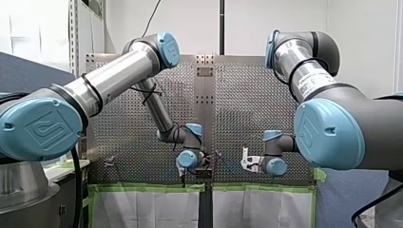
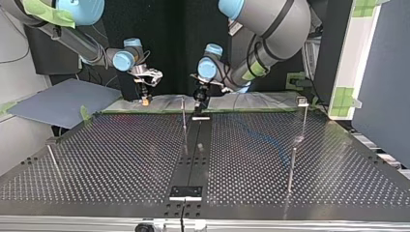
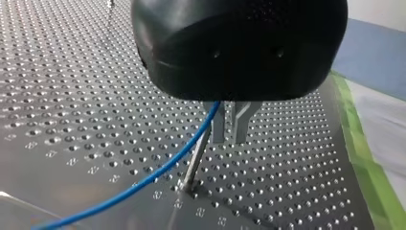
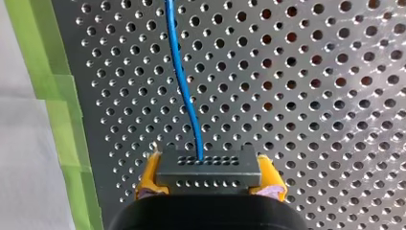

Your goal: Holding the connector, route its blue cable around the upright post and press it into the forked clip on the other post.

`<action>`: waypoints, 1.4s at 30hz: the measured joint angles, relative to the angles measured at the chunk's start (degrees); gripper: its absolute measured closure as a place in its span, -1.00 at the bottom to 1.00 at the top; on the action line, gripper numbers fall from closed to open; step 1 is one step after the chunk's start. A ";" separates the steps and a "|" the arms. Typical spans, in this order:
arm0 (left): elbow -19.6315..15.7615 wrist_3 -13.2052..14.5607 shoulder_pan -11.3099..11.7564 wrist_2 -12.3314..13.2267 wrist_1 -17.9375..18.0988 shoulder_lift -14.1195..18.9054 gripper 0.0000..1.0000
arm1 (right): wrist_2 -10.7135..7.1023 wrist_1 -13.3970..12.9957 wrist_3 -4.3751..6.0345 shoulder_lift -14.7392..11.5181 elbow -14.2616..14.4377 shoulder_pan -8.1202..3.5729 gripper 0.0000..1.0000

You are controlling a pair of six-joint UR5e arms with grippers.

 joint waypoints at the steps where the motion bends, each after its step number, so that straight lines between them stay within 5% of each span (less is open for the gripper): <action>1: 0.18 0.01 0.09 0.05 -0.16 0.00 0.76 | -0.02 0.12 0.00 0.02 -0.17 -0.04 1.00; 15: 3.26 -0.05 0.37 0.66 -3.02 0.01 0.76 | -0.08 1.19 0.17 0.13 -2.69 -0.30 1.00; 32: 4.18 -0.77 1.64 3.09 -4.26 -0.03 0.76 | -0.08 1.03 0.50 0.37 -4.65 -1.95 1.00; 42: 3.69 2.32 1.36 -0.27 -6.80 -0.05 0.80 | -0.08 3.60 -2.39 0.56 -4.79 -1.02 1.00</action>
